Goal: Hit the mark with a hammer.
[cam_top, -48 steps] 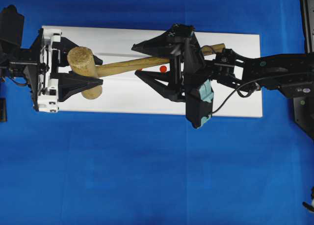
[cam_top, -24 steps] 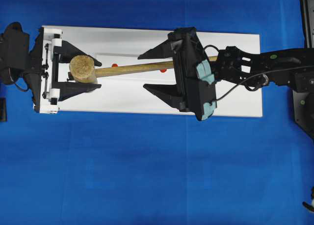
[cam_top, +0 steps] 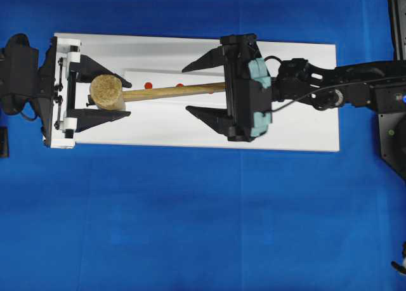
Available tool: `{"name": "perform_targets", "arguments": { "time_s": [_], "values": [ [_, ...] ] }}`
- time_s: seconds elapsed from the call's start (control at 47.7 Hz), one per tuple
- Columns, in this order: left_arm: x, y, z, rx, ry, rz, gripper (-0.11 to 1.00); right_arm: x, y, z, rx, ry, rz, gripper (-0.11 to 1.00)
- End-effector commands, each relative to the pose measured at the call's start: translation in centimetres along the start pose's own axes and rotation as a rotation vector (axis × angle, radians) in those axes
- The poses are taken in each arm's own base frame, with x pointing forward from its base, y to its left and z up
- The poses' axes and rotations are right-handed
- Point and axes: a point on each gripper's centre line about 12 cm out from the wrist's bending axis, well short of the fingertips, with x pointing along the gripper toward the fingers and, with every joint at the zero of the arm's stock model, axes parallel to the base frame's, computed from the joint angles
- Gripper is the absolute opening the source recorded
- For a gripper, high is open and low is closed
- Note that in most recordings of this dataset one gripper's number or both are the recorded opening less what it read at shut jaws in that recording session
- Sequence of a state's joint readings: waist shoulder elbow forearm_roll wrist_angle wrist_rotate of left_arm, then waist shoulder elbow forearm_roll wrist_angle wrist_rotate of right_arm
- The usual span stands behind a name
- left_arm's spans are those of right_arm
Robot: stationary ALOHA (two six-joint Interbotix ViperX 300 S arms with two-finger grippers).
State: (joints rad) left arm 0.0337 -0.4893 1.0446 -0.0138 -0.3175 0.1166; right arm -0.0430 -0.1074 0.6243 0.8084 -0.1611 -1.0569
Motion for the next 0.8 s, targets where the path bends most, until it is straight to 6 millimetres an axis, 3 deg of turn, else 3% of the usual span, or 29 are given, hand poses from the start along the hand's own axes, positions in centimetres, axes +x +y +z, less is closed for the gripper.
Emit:
{"name": "perform_targets", "arguments": {
  "time_s": [0.0,0.126,0.231,0.294,0.42,0.524,0.566,0.776],
  "values": [
    [0.0,0.1,1.1,0.000,-0.037,0.002,0.45,0.2,-0.8,0.9,0.041,-0.019,-0.022,0.95],
    [0.0,0.0,1.2,0.002,-0.039,0.001,0.45,0.8,-0.7,0.4,0.061,0.000,-0.020,0.92],
    [0.0,0.0,1.2,0.001,-0.040,0.000,0.45,1.2,-0.6,0.4,0.059,0.003,-0.020,0.82],
    [0.0,-0.1,1.3,0.000,-0.043,-0.003,0.45,1.3,-0.7,0.5,0.059,0.004,-0.020,0.68],
    [0.0,-0.3,1.4,0.003,-0.049,-0.010,0.45,1.3,-0.8,0.3,0.056,0.012,-0.013,0.29],
    [0.0,-0.4,1.4,0.004,-0.049,-0.013,0.45,1.3,-0.5,0.3,0.053,0.019,0.004,0.07],
    [0.0,-0.3,1.3,0.002,-0.048,-0.012,0.45,1.3,-0.5,0.2,0.053,0.022,0.009,0.03],
    [-0.1,-0.4,1.4,0.002,-0.058,-0.012,0.45,1.3,-0.5,0.3,0.060,0.023,0.014,0.02]
  ]
}}
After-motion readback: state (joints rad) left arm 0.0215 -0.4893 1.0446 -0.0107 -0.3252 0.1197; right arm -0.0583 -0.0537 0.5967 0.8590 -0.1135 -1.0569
